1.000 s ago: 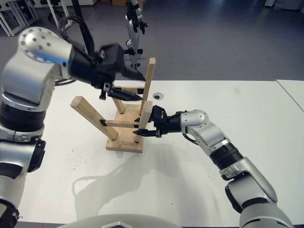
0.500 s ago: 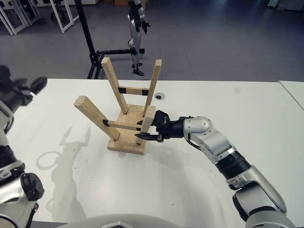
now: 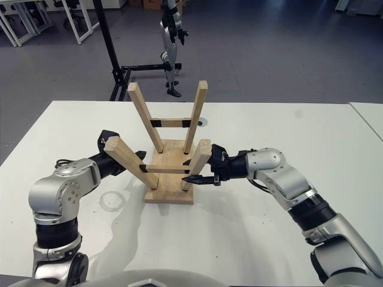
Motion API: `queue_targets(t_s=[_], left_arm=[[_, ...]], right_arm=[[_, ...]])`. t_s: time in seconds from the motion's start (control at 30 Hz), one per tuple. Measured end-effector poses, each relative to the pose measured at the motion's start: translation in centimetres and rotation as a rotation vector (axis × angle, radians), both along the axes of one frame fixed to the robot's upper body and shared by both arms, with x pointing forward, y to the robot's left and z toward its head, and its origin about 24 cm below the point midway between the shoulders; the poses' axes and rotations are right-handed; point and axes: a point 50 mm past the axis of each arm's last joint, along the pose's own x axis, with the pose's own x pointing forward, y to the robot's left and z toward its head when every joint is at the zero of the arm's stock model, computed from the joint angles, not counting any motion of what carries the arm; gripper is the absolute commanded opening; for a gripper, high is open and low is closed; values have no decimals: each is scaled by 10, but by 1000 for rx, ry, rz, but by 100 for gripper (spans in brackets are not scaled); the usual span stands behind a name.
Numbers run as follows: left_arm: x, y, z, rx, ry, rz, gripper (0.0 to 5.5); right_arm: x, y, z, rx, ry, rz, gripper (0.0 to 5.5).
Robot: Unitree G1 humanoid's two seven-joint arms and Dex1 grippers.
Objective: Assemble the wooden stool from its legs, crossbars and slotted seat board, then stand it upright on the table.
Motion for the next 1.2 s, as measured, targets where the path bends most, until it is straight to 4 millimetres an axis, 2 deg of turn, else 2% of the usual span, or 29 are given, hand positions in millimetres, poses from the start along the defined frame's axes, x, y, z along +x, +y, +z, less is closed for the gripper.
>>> queue_targets(t_s=[0.2, 0.47, 0.63, 0.77, 0.83, 0.87, 0.9, 0.97, 1.0, 1.07, 1.13, 1.2], left_arm=[[9, 14, -12, -25, 5, 69, 403], [10, 12, -13, -57, 3, 95, 403], [10, 11, -14, -67, 6, 119, 403], [12, 13, -14, -68, -10, 158, 403], [12, 13, -15, -69, -13, 163, 403], [13, 10, -15, -86, -11, 153, 403], [13, 5, -16, -105, -8, 142, 403], [12, 1, -20, -118, 7, 135, 403], [12, -1, -20, -119, 9, 133, 403], [12, -1, -21, -120, 6, 139, 403], [12, -2, -21, -124, 5, 139, 403], [11, -3, -22, -131, 4, 135, 403]], right_arm=[[-6, 4, -5, 32, -23, -44, 203], [-15, 7, -11, 81, -96, -90, 203], [-6, 13, -16, 143, -144, -116, 203], [12, 16, -14, 122, -160, -121, 203], [21, 14, -13, 84, -176, -143, 264], [26, 6, -29, -61, -154, -177, 280], [27, -9, -54, -194, -60, -240, 297], [34, -17, -56, -222, -37, -286, 341], [38, -19, -52, -213, -45, -306, 355], [56, -17, -25, -166, -131, -338, 394], [65, -18, -6, -129, -184, -356, 436], [69, -30, 6, -140, -210, -400, 436]])
